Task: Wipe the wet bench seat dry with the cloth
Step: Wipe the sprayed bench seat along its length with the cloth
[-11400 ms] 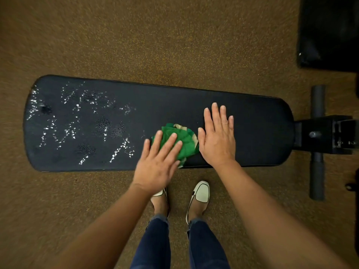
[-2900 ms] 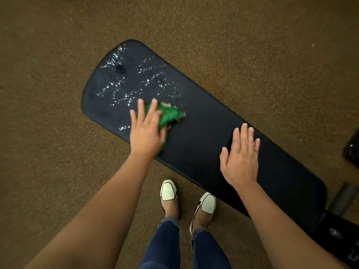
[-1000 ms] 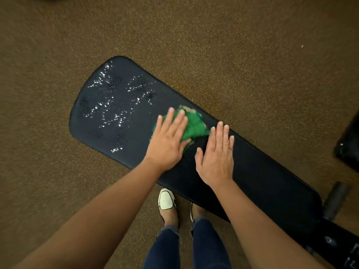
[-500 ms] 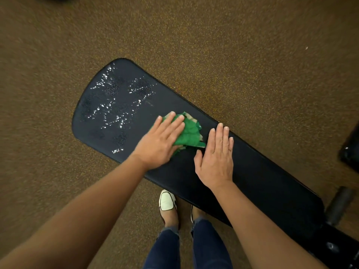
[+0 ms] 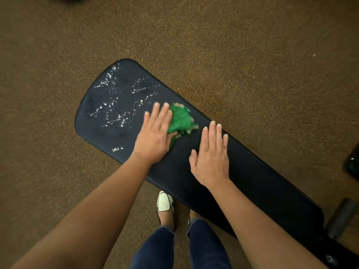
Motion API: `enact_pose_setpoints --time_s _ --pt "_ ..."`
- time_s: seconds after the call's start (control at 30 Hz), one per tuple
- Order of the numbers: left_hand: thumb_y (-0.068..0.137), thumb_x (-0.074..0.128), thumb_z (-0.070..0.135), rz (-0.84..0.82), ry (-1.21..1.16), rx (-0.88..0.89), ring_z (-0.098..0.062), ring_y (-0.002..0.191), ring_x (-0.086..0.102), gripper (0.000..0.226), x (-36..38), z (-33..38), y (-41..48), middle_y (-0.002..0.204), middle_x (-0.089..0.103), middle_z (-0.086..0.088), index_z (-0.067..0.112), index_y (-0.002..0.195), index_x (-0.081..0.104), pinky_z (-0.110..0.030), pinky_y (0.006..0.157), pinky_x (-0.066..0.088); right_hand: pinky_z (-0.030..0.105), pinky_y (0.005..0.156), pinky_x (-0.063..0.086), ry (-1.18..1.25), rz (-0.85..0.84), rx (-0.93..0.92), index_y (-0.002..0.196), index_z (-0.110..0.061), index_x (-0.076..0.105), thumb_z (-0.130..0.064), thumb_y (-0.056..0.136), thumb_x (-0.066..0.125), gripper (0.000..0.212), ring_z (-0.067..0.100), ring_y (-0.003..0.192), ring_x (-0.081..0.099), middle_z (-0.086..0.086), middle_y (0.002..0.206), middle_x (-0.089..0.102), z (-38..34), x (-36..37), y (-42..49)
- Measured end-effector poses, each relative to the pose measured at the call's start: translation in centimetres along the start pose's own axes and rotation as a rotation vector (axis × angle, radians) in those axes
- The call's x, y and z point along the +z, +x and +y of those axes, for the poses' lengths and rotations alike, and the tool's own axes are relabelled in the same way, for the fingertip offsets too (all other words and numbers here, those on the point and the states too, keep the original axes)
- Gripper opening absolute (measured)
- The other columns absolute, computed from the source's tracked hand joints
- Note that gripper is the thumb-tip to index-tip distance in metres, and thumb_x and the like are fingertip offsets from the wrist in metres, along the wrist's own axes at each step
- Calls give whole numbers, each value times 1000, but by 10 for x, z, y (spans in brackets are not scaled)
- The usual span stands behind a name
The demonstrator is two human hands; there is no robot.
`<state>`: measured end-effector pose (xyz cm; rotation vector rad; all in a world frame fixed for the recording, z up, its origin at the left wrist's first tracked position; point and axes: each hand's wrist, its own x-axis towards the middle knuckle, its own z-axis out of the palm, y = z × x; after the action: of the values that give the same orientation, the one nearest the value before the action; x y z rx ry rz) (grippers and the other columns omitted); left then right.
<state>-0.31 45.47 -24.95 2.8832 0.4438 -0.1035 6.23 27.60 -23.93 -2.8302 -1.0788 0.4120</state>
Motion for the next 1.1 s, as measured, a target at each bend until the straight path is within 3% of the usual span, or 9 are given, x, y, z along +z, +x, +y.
enact_pose_setpoints --time_s 0.13,0.27,0.33,0.53,0.73,0.8,0.93,0.97,1.1 --pt "96 26 43 32 -37 -365 -38 144 10 66 1 27 14 156 21 -17 -2 144 30 -55 115 11 51 118 6 4 -5 10 148 3 20 -41 88 31 75 36 147 6 23 158 10 0 0 6" --pt "96 27 46 -53 43 -47 -35 144 13 66 4 29 -10 155 24 -15 0 143 35 -55 114 15 52 118 7 12 -4 17 148 3 23 -42 90 34 75 34 147 5 22 158 10 1 1 6" --pt "96 28 45 -45 91 -19 -36 144 12 65 1 3 -3 155 23 -14 0 143 34 -56 114 14 53 118 8 4 5 26 149 1 22 -44 91 34 74 35 147 6 23 158 10 3 2 5" --pt "99 33 39 69 -36 -469 -37 145 1 62 -6 -8 41 159 12 -13 0 147 24 -55 116 5 52 118 9 -18 -6 49 151 -2 18 -46 92 33 75 35 148 4 22 159 8 3 2 4" --pt "96 29 43 -54 102 198 -36 144 14 63 -5 -14 13 154 27 -13 2 143 36 -56 114 13 51 118 10 -9 -5 70 150 -1 20 -45 91 36 76 34 148 5 22 159 9 1 2 4" --pt "95 31 41 -6 97 103 -37 144 14 62 -9 -32 32 154 28 -13 2 142 37 -57 113 12 51 118 10 -12 -9 70 150 -1 20 -45 91 37 76 34 148 5 22 159 9 1 2 4" --pt "95 38 37 88 -49 -423 -39 144 11 58 -9 -13 65 156 23 -11 2 142 36 -57 113 7 51 118 11 -14 -6 69 150 -1 21 -45 91 37 75 34 148 5 22 159 10 1 2 5" --pt "94 37 37 82 -66 -389 -39 144 13 59 -6 1 60 155 25 -12 2 142 37 -57 113 9 52 118 11 -9 -5 70 150 -1 22 -44 91 37 75 34 148 6 22 159 10 1 2 5" --pt "92 36 36 -29 9 122 -34 144 18 58 -1 9 18 154 30 -10 5 142 39 -58 113 16 52 118 12 -7 -6 70 149 0 26 -45 90 38 74 34 148 6 21 159 11 1 2 5"
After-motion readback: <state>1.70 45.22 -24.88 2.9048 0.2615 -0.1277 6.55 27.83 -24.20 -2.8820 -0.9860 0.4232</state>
